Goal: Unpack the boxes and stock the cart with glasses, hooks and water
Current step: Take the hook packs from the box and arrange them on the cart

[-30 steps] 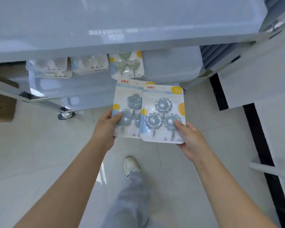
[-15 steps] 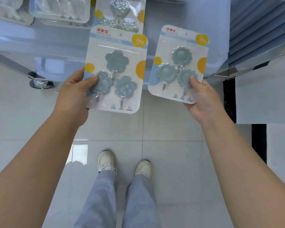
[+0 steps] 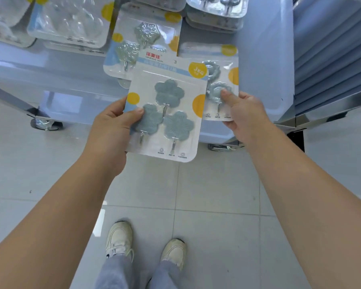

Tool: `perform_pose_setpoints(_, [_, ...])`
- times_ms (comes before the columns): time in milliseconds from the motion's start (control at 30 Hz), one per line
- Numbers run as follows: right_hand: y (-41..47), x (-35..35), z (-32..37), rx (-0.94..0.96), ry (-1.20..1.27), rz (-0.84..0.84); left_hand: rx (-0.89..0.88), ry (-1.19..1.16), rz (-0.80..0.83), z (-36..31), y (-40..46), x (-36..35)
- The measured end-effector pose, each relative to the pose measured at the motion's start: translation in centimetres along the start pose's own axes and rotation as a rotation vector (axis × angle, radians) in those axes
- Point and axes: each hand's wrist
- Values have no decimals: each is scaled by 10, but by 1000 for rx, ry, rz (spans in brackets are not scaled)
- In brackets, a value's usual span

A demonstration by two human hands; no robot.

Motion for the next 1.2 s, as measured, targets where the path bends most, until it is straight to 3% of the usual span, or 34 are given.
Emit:
perform_pose_setpoints(100, [14,-9,3,131,-160,-198,7,9,-11,7,0,3])
perform_pose_setpoints(200, [22,-13,4,223,-314,-290,11,32,-3,12,-2,4])
perform_pose_setpoints(500, [27,-6,0,405,-734,-369,8,49,-15,16,-7,-4])
perform_pose_setpoints(633, [10,4,0,465,-643,-341,12,62,10,15,-15,-9])
perform_pose_setpoints(700, [-11,10,5,444,-479,-317,-12,75,15,10,-19,-14])
perform_pose_setpoints(767, [-42,17,13,270,-275,-186,-39,85,13,1,-19,-22])
perform_pose_setpoints(833, [-69,25,15,41,-223,36,-65,105,24,-10,-16,-31])
perform_pose_setpoints(933, [-86,26,16,-29,-192,239,-93,146,83,-29,-3,-49])
perform_pose_setpoints(1200, [1,-17,47,209,261,114,-519,646,285,-88,66,-100])
Point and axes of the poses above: each hand's wrist, its own y-axis towards the middle knuckle, its own x-axis out of the back of the hand, z = x × y, and after that the axes turned 13 degrees about -z, right-handed
